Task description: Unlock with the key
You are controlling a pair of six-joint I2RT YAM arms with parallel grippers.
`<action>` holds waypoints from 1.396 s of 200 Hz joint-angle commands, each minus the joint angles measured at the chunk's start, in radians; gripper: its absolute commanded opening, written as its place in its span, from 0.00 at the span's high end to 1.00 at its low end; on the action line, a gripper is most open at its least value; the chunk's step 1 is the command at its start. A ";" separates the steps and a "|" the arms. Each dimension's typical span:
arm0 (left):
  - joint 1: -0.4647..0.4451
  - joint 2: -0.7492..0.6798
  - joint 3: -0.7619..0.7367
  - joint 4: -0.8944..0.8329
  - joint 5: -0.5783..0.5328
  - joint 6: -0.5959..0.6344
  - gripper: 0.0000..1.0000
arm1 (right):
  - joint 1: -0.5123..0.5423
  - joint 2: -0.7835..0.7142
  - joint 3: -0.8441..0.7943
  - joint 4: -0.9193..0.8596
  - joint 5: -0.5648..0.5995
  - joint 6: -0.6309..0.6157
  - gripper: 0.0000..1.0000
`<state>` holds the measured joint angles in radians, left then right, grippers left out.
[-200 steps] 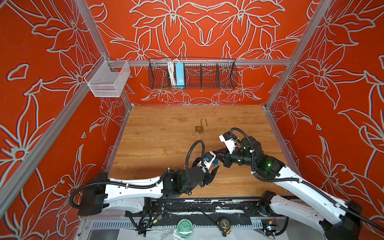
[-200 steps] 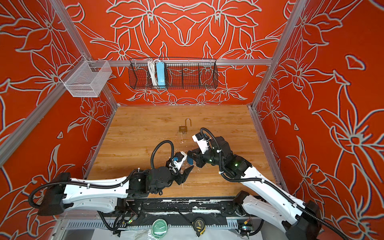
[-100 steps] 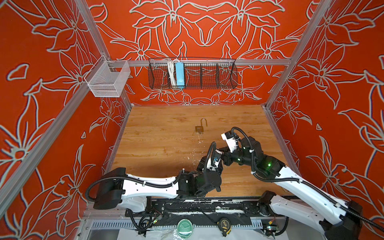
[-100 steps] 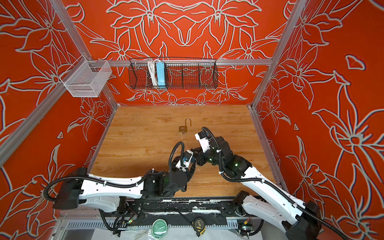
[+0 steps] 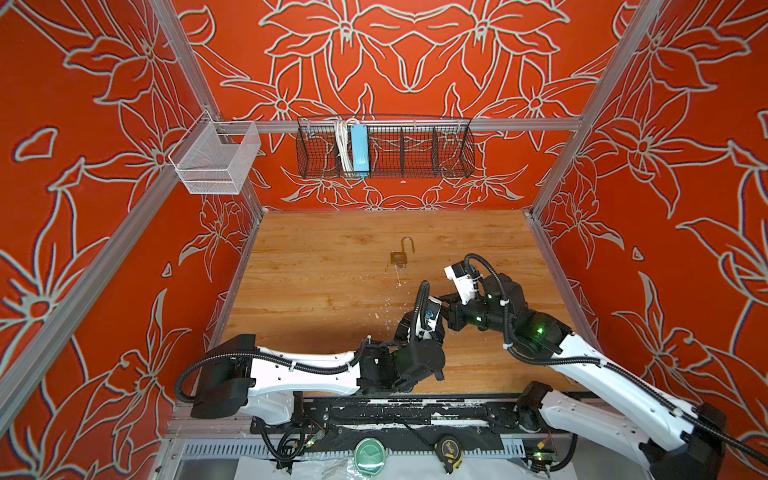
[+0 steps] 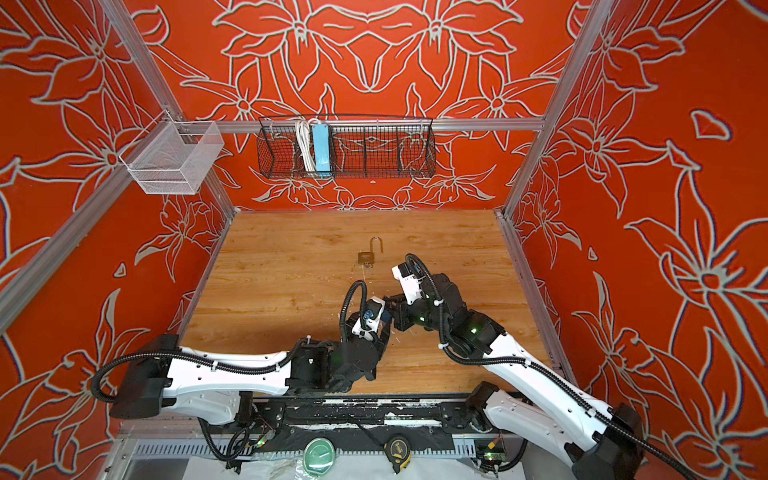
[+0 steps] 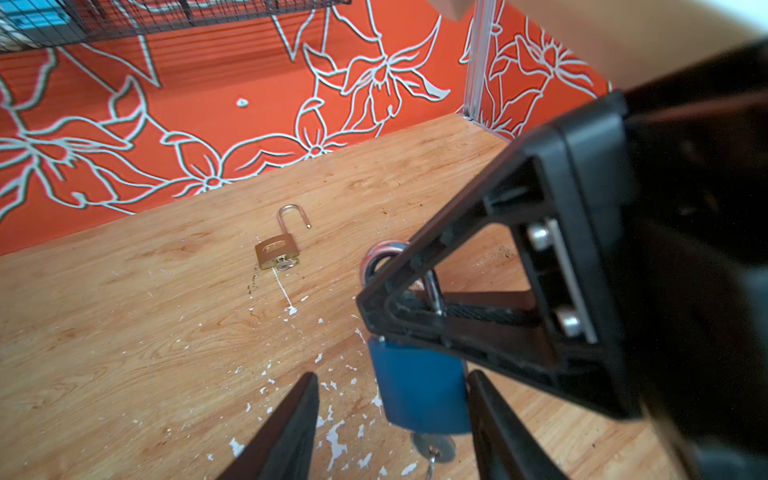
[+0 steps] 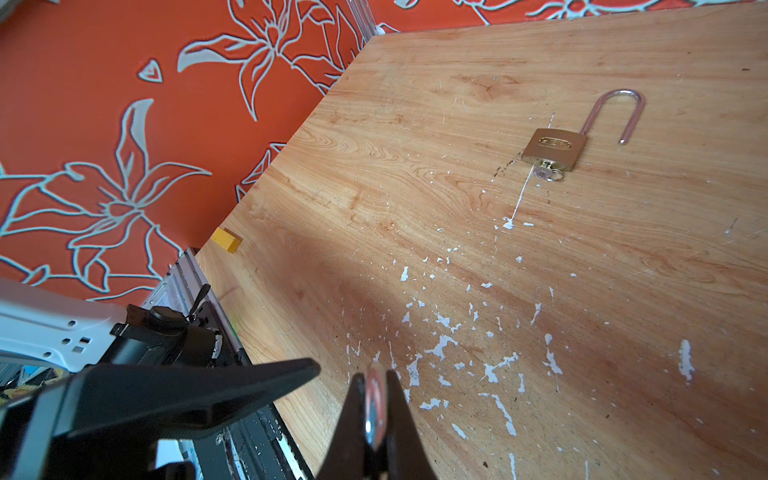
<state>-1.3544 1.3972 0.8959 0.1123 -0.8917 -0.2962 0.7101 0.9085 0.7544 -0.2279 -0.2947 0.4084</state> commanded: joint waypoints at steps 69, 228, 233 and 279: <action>0.008 0.094 0.069 -0.053 -0.044 -0.095 0.39 | 0.000 -0.014 0.031 0.039 0.016 0.028 1.00; 0.285 -0.198 -0.154 0.046 0.682 -0.056 0.41 | 0.000 0.006 0.027 0.015 0.068 0.045 1.00; 0.285 -0.180 -0.144 0.048 0.662 -0.073 0.42 | 0.000 0.008 0.029 0.015 0.071 0.045 1.00; 0.285 -0.090 -0.114 0.042 0.561 -0.145 0.47 | 0.000 0.014 0.033 0.011 0.073 0.059 1.00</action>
<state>-1.0733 1.2903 0.7631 0.1699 -0.2687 -0.3817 0.7101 0.9249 0.7544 -0.2459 -0.2424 0.4458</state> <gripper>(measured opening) 0.528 0.089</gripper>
